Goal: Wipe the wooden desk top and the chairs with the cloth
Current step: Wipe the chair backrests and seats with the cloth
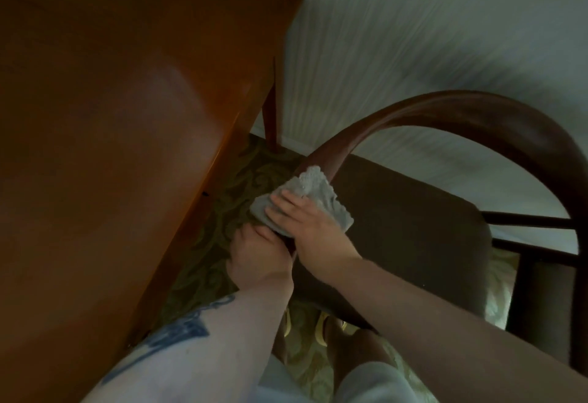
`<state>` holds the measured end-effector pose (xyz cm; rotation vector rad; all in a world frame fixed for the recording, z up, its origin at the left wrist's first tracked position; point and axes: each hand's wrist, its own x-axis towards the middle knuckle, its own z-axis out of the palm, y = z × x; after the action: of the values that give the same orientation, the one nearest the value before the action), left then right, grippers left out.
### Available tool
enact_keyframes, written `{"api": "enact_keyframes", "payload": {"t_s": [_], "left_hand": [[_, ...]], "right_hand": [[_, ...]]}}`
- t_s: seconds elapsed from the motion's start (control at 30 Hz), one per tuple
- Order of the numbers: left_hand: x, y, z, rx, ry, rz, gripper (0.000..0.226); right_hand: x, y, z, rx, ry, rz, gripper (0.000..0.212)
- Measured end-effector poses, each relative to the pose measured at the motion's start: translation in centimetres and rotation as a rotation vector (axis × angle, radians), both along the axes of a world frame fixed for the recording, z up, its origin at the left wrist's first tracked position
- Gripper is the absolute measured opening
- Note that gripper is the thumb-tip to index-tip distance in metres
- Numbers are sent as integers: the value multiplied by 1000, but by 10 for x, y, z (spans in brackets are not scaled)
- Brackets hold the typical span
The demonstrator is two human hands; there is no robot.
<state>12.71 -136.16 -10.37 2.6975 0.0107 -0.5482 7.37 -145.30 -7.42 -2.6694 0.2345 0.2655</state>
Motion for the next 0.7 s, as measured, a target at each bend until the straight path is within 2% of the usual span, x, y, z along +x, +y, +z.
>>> {"api": "enact_keyframes", "payload": {"t_s": [0.07, 0.1, 0.2, 0.27, 0.4, 0.5, 0.63, 0.7], "left_hand": [[0, 0, 1, 17, 2, 2, 38], [1, -1, 0, 22, 5, -1, 39], [1, 1, -2, 12, 13, -2, 45], [2, 2, -2, 17, 39, 0, 42], [6, 2, -1, -18, 80, -8, 32], [8, 4, 1, -36, 112, -8, 33], [11, 6, 8, -170, 274, -3, 33], [18, 8, 6, -341, 513, 119, 36]], "right_hand": [[-2, -31, -2, 28, -22, 48, 73], [-1, -48, -2, -8, -38, -8, 74], [9, -65, 3, -76, -121, -393, 65], [14, -37, -1, -39, -124, -472, 63], [4, -2, -5, 74, -62, -77, 64], [3, -44, -6, 39, -94, -1, 72], [20, -57, -1, 42, -154, -399, 62], [21, -22, -3, 93, -173, -460, 60]]}}
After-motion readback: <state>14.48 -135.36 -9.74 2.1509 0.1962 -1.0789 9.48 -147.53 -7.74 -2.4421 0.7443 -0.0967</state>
